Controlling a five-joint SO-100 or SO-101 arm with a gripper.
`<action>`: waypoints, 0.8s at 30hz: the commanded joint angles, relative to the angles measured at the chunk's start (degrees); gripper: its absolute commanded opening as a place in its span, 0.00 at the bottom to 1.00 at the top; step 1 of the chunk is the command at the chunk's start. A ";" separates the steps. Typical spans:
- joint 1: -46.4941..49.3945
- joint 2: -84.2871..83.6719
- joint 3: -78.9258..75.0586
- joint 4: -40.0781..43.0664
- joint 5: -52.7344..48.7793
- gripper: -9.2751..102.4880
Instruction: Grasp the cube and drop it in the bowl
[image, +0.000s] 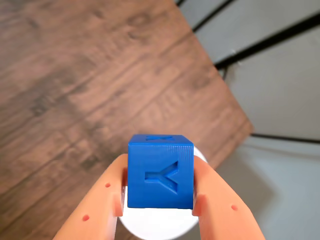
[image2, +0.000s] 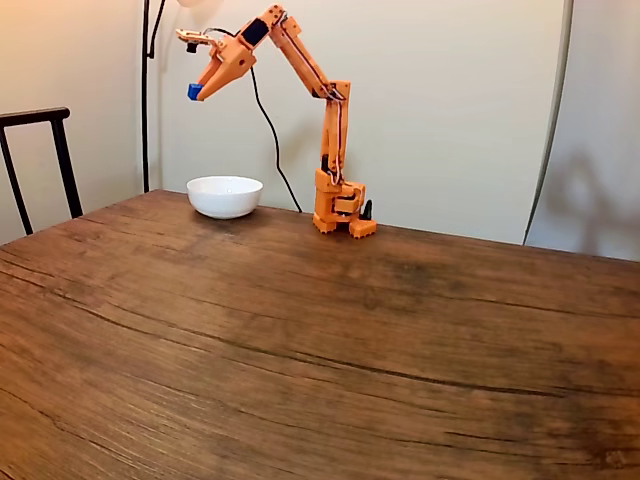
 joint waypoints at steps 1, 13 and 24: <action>4.92 2.55 -1.23 3.25 1.67 0.09; 19.78 2.72 16.96 0.79 2.72 0.10; 20.65 2.72 33.93 -8.88 3.78 0.10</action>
